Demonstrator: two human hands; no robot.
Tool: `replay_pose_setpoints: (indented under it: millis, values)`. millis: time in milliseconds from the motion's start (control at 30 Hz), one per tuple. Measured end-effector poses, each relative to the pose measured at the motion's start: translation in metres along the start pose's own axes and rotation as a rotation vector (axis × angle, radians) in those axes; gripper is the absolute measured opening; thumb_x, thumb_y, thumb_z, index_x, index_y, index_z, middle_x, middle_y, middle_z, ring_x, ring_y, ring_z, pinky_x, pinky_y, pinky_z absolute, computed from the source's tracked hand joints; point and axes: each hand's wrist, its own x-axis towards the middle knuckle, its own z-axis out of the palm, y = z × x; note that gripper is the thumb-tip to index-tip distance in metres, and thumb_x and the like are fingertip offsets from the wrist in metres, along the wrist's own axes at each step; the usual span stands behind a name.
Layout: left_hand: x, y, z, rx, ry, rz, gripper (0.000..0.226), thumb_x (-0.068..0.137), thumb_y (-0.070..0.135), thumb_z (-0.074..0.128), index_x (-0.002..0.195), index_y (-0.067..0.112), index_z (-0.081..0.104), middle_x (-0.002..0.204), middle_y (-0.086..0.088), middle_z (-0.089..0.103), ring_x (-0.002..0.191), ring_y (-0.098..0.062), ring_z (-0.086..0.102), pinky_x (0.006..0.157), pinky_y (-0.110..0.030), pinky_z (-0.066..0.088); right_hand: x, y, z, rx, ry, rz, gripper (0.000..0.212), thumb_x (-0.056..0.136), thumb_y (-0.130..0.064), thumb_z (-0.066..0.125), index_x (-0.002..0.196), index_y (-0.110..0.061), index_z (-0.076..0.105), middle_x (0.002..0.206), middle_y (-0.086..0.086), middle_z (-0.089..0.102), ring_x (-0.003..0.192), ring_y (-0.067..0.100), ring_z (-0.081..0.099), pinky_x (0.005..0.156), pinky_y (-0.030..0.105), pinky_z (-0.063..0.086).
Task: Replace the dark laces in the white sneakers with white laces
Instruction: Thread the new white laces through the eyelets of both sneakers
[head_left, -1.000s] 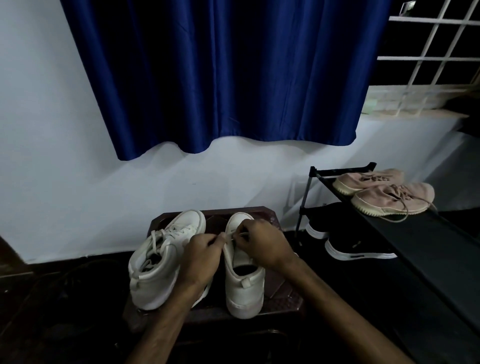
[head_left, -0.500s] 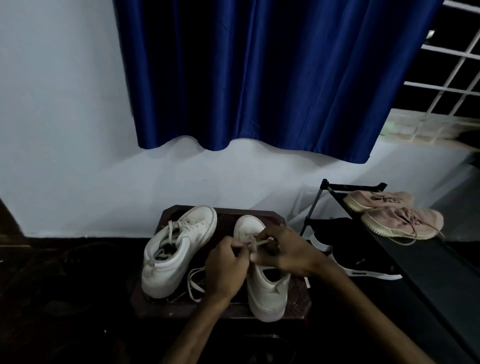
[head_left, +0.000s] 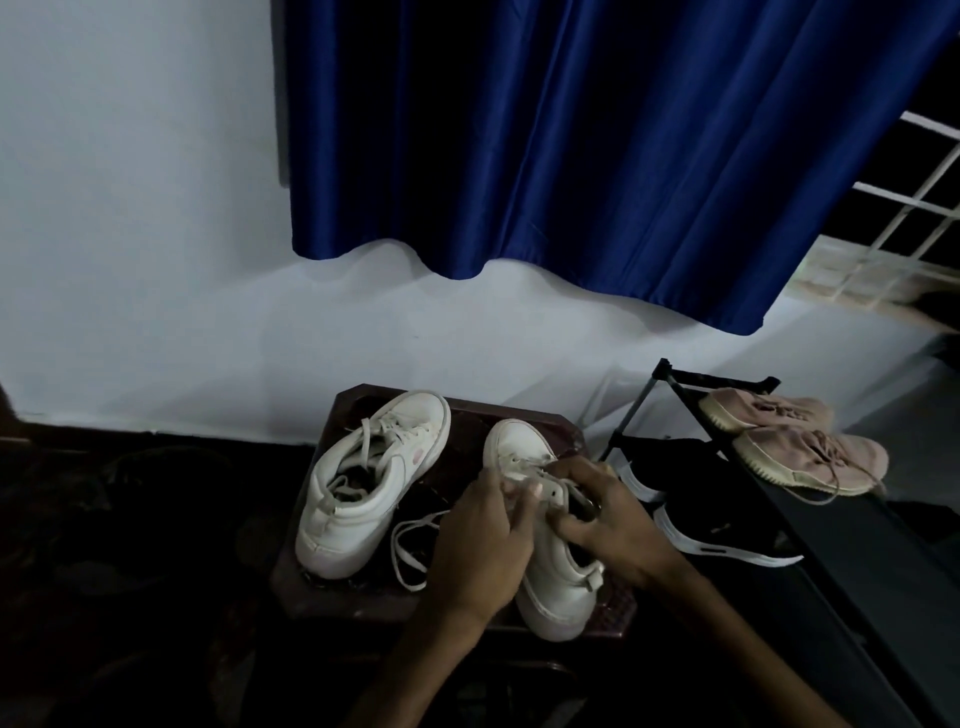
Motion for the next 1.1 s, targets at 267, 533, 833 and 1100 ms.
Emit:
replay_pose_setpoints:
  millis: [267,533,833,1100]
  values:
    - [-0.011,-0.024,-0.009,-0.359,-0.088,0.062,0.018,0.097,0.02,0.056,0.088,0.031,0.068,0.09,0.01,0.064,0.085,-0.004,0.06,0.076,-0.024,0.046,-0.001,-0.009,-0.003,-0.037,-0.002,0.012,0.031,0.075,-0.018,0.068,0.105,-0.028,0.064,0.088,-0.002,0.061,0.084,0.007,0.057,0.074,0.023,0.048]
    - [-0.007,0.01,-0.05,-1.422,0.167,-0.34,0.031,0.097,0.012,0.041,0.065,0.015,0.039,0.047,0.002,0.041,0.039,-0.008,0.044,0.049,-0.024,0.047,0.0,-0.003,-0.001,-0.09,0.014,0.066,0.035,0.07,-0.035,0.066,0.105,-0.033,0.062,0.09,-0.004,0.057,0.085,0.005,0.057,0.077,0.024,0.049]
    - [0.001,-0.004,-0.003,0.005,-0.157,0.1,0.016,0.094,0.04,0.058,0.092,0.024,0.058,0.082,0.006,0.069,0.072,-0.006,0.064,0.063,-0.023,0.046,-0.002,0.0,0.004,-0.069,0.133,0.026,0.072,0.061,-0.044,0.07,0.126,-0.034,0.041,0.117,-0.01,0.048,0.114,0.016,0.05,0.095,0.048,0.045]
    - [-0.012,-0.032,-0.039,-0.003,-0.319,-0.031,0.028,0.078,0.039,0.057,0.066,0.015,0.056,0.059,-0.002,0.057,0.055,-0.008,0.055,0.063,-0.033,0.044,-0.008,-0.004,0.002,-0.049,0.178,0.096,0.075,0.061,-0.042,0.069,0.121,-0.047,0.025,0.114,-0.028,0.033,0.117,0.01,0.037,0.108,0.05,0.033]
